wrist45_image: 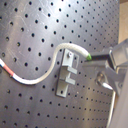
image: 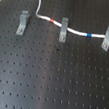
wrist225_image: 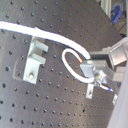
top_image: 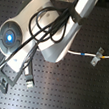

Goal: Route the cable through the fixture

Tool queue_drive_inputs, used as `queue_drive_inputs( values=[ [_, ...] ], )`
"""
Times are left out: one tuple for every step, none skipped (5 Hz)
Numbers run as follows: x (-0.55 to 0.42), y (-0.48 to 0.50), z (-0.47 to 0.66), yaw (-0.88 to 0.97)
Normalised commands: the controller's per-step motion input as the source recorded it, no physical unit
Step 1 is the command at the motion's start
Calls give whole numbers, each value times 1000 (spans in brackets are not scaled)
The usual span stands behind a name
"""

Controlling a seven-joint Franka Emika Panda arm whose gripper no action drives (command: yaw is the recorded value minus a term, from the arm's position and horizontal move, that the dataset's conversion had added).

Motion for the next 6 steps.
queue_drive_inputs(
  values=[
    [5, 9, 28, 0],
    [-384, 175, 373, -480],
    [-403, -32, 457, -631],
    [-331, 27, 445, -645],
    [-188, 380, 534, -314],
    [-358, 217, 419, -240]
  ],
)
